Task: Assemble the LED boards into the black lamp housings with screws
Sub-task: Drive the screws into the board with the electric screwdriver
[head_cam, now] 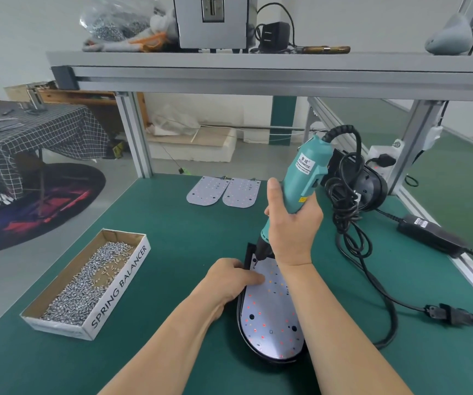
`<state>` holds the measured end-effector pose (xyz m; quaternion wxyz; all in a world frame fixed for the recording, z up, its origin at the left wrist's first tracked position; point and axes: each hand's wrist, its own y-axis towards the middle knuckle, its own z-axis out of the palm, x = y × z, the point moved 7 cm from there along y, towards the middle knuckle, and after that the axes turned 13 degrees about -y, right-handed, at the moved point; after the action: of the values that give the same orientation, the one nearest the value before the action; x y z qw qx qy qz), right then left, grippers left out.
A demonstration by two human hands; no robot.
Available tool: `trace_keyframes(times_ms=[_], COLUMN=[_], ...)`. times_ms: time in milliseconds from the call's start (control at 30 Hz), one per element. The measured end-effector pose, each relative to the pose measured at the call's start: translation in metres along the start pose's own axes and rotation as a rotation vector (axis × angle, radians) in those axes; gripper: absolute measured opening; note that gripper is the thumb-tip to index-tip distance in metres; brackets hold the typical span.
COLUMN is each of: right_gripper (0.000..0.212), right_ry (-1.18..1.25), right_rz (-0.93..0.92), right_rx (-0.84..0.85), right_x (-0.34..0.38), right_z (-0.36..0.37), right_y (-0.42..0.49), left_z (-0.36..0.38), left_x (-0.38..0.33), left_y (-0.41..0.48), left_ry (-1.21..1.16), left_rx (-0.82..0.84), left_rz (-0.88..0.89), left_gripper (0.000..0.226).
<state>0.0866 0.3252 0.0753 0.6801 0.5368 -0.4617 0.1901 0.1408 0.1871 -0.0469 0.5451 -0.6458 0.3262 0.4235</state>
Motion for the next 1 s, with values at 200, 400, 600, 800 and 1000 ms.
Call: trace_keyframes(times_ms=[200,400,600,800,1000], right_gripper=[0.025,0.039,0.04,0.043,0.041], right_ry=[0.0,0.002,0.031,0.039,0.027], right_rz=[0.021,0.021,0.048,0.083,0.027], right_rx=[0.009,0.057,0.088,0.081,0.043], right_x=[-0.003,-0.003,-0.008,-0.012,0.003], right_z=[0.001,0.007,0.009,0.009,-0.012], right_y=[0.0,-0.005,-0.009,-0.01,0.012], left_z=[0.001,0.001,0.005,0.002,-0.001], left_x=[-0.001,0.001,-0.004,-0.002,0.0], left_y=[-0.001,-0.002,-0.009,-0.006,-0.001], left_ry=[-0.003,-0.03,-0.049,-0.034,-0.021], left_rx=[0.001,0.005,0.028,0.022,0.02], left_rz=[0.004,-0.011,0.008,0.012,0.011], left_gripper=[0.032,0.026,0.052,0.038,0.029])
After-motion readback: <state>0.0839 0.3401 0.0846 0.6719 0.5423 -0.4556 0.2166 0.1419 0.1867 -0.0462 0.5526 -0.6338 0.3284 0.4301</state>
